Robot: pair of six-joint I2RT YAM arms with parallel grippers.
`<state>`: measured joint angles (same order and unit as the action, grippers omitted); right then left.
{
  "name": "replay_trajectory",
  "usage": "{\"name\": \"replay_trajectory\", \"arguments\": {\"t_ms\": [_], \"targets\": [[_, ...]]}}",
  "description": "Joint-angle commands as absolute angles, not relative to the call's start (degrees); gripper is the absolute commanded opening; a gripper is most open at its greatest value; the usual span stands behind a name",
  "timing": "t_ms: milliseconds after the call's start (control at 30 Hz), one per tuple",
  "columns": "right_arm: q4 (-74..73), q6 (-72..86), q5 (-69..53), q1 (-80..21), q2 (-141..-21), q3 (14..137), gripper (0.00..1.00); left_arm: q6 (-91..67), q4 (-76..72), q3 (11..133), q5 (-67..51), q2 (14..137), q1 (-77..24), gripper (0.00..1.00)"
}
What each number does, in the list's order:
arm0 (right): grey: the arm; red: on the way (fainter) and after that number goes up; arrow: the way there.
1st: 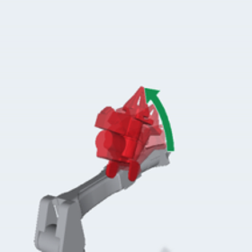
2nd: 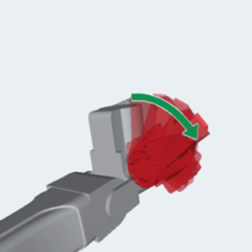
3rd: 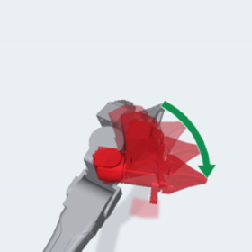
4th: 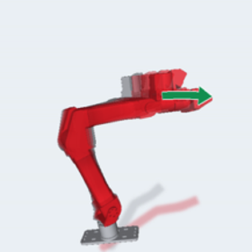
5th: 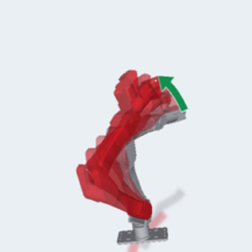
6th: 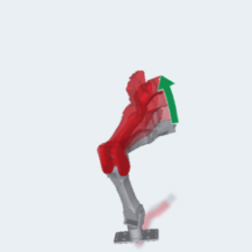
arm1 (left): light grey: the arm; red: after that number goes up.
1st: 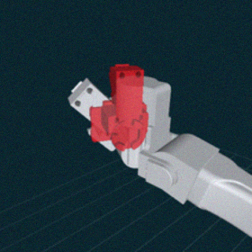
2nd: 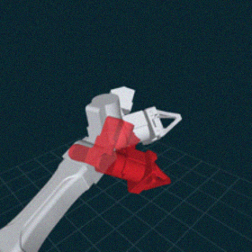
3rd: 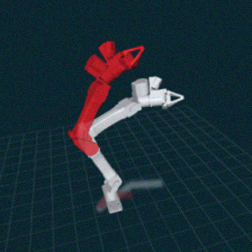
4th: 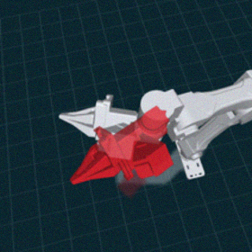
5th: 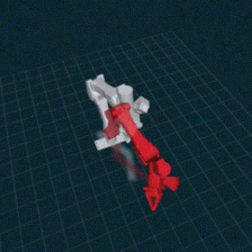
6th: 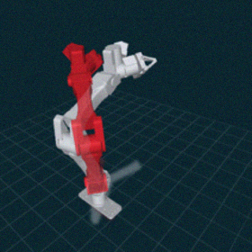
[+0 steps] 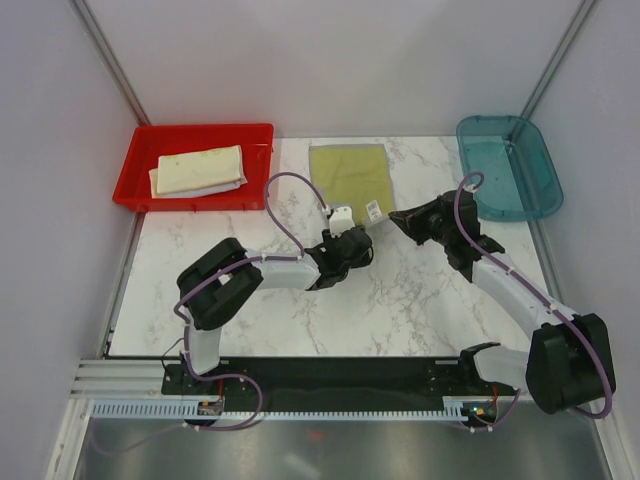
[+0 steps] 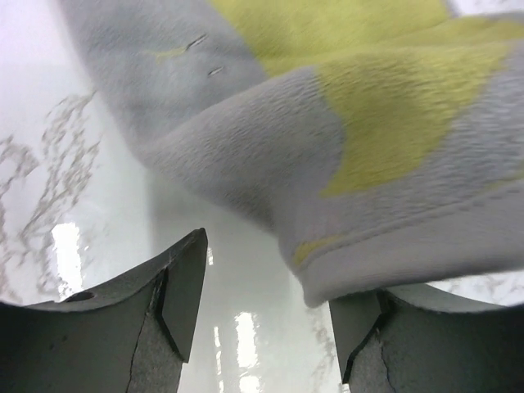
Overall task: Fold and stack the towels
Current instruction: Flatten out the crumpled towel
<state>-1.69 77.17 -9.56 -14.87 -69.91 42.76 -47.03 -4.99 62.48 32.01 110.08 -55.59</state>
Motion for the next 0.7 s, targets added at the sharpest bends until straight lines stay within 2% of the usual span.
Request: {"name": "replay_trajectory", "arguments": {"t_ms": [0, 133, 267, 433, 500, 533, 633, 667], "targets": [[1.67, 77.08, -10.46, -14.41, -68.64, 41.93, 0.0, -42.37, -14.14, 63.02, 30.5, 108.37, -55.37, 0.65], [2.02, 76.73, -10.81, -13.36, -69.17, 41.22, 0.0, -40.08, -16.78, 63.11, 27.87, 109.25, -55.28, 0.64], [2.37, 76.55, -11.25, -12.48, -69.52, 41.04, 0.0, -40.51, -17.4, 63.46, 25.49, 110.48, -55.28, 0.57], [2.37, 76.38, -12.13, -10.29, -69.43, 41.57, 0.0, -44.11, -11.54, 63.98, 25.31, 110.74, -55.46, 0.54], [2.2, 76.03, -12.74, -8.89, -69.0, 41.92, 0.0, -44.91, -8.28, 64.51, 26.01, 110.57, -55.37, 0.49], [2.11, 75.94, -12.92, -8.44, -68.91, 42.27, 0.0, -44.91, -6.26, 64.42, 26.1, 110.31, -55.46, 0.4], [0.53, 73.84, -13.62, -7.21, -68.38, 43.24, 0.0, -43.69, -3.26, 63.28, 27.68, 108.11, -55.37, 0.29], [0.09, 73.05, -13.8, -7.03, -68.2, 43.42, 0.0, -42.9, -1.25, 63.02, 28.21, 105.84, -55.37, 0.22]]}}
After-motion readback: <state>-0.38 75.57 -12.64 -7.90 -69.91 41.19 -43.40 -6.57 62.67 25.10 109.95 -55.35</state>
